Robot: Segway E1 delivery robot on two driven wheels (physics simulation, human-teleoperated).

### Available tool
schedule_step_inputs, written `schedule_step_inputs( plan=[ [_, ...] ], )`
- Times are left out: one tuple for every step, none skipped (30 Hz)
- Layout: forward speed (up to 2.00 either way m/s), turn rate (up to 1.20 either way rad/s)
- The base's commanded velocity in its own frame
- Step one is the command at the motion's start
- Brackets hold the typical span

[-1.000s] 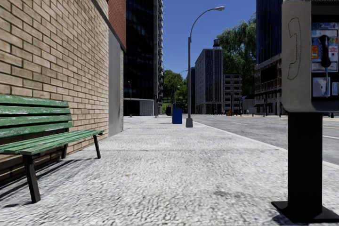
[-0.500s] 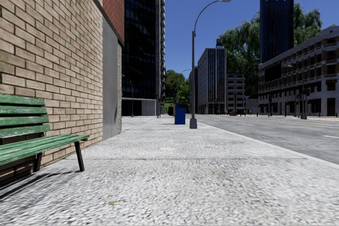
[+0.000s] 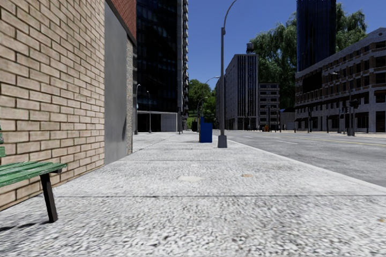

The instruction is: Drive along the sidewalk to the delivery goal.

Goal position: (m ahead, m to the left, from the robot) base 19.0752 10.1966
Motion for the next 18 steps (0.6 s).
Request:
schedule_step_inputs(
  plan=[
    [1.41,0.00],
    [1.41,0.00],
    [1.41,0.00],
    [1.41,0.00],
    [1.41,0.00],
    [1.41,0.00],
    [1.41,0.00],
    [1.41,0.00],
    [1.41,0.00],
    [1.41,0.00],
    [1.41,0.00],
    [1.41,0.00],
    [1.41,0.00],
    [1.41,0.00],
    [1.41,0.00],
    [1.41,0.00],
    [1.41,0.00],
    [1.41,0.00]
  ],
)
